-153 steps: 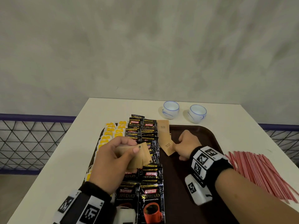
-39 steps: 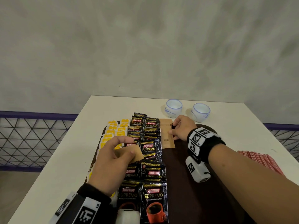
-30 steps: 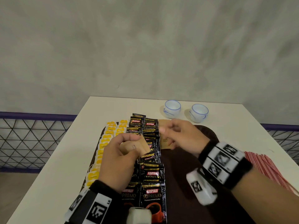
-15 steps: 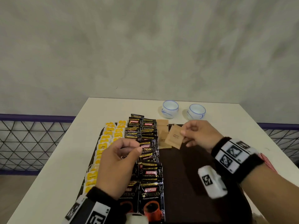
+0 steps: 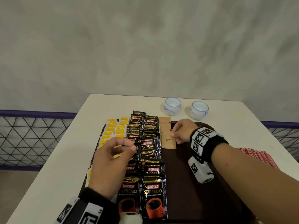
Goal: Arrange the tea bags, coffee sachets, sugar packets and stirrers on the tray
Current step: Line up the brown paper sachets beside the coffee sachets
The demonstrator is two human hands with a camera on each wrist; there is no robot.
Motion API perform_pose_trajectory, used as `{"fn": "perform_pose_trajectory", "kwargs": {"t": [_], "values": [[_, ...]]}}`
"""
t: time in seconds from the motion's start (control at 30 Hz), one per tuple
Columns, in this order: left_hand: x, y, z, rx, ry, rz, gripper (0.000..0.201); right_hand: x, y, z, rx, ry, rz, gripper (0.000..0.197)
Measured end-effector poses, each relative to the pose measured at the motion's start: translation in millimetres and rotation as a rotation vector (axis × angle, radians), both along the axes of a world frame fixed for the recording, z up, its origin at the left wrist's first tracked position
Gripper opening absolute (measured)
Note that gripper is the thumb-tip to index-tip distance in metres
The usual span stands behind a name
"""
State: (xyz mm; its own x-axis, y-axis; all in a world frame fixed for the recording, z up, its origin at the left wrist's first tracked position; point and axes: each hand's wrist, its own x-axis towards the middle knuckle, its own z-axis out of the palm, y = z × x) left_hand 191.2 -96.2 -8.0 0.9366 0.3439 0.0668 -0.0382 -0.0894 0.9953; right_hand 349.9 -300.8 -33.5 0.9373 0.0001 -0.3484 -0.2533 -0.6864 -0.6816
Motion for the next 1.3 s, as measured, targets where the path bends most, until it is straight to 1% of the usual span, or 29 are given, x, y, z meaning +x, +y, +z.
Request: {"fn": "perform_pose_trajectory", "kwargs": {"t": [0.13, 0.23, 0.33, 0.43, 0.5, 0.6, 0.73, 0.8, 0.87, 0.9, 0.93, 1.0, 1.07, 1.1, 1.17, 1.2, 1.23, 1.3], "values": [[-2.0, 0.1, 0.8, 0.010, -0.001, 0.011, 0.009, 1.3, 4.4, 0.8, 0.010, -0.029, -0.034, 0.025], [-3.3, 1.5, 2.5, 0.024, -0.003, 0.015, 0.010, -0.6, 4.5, 2.1, 0.058, -0.025, -0.071, 0.027], [-7.3, 5.5, 3.9, 0.037, -0.019, 0.009, 0.012, -7.0, -2.5, 8.0, 0.091, -0.048, -0.106, 0.025], [-18.2, 10.3, 8.1, 0.070, -0.045, -0.007, 0.013, -25.9, -17.7, 28.1, 0.134, -0.075, -0.082, 0.021], [-32.4, 10.5, 11.3, 0.119, -0.055, -0.045, 0.013, -53.7, -33.1, 48.4, 0.202, -0.094, -0.053, 0.018], [-67.0, 2.4, 10.2, 0.238, -0.040, -0.157, 0.012, -118.0, -69.3, 79.6, 0.257, -0.112, 0.021, 0.019], [-129.1, -25.6, 5.8, 0.406, -0.047, -0.361, 0.013, -216.4, -138.8, 104.3, 0.170, -0.048, 0.123, 0.016], [-157.6, -38.7, -3.2, 0.543, -0.006, -0.443, 0.017, -264.1, -170.7, 106.1, 0.130, -0.029, 0.077, 0.015], [-179.1, -50.7, -13.0, 0.674, 0.088, -0.541, 0.022, -306.0, -198.6, 99.5, 0.009, -0.053, 0.032, 0.015], [-187.9, -58.5, -15.6, 0.754, 0.152, -0.604, 0.028, -325.2, -208.9, 94.4, -0.056, -0.061, 0.013, 0.016], [-195.0, -65.7, -20.2, 0.833, 0.221, -0.662, 0.039, -341.6, -217.5, 87.6, -0.100, -0.066, -0.010, 0.018], [-207.6, -79.8, -25.9, 0.941, 0.334, -0.725, 0.071, -366.7, -231.6, 70.4, -0.135, -0.056, -0.058, 0.021], [-215.5, -93.2, -25.1, 1.011, 0.372, -0.714, 0.093, -375.9, -237.5, 54.2, -0.214, -0.034, -0.080, 0.032], [-218.9, -99.4, -24.4, 1.060, 0.377, -0.717, 0.100, -377.4, -237.8, 47.9, -0.269, -0.014, -0.073, 0.045], [-222.1, -110.5, -21.6, 1.172, 0.405, -0.725, 0.103, -375.6, -233.5, 41.9, -0.319, 0.007, -0.048, 0.076], [-222.6, -114.8, -20.2, 1.212, 0.431, -0.724, 0.101, -374.7, -230.0, 40.1, -0.330, 0.012, -0.016, 0.085], [-223.1, -118.1, -19.5, 1.231, 0.452, -0.723, 0.100, -376.8, -223.6, 39.8, -0.353, 0.031, 0.028, 0.089], [-221.2, -122.1, -20.5, 1.199, 0.451, -0.707, 0.098, -381.5, -213.8, 35.2, -0.392, 0.070, 0.083, 0.088]]}}
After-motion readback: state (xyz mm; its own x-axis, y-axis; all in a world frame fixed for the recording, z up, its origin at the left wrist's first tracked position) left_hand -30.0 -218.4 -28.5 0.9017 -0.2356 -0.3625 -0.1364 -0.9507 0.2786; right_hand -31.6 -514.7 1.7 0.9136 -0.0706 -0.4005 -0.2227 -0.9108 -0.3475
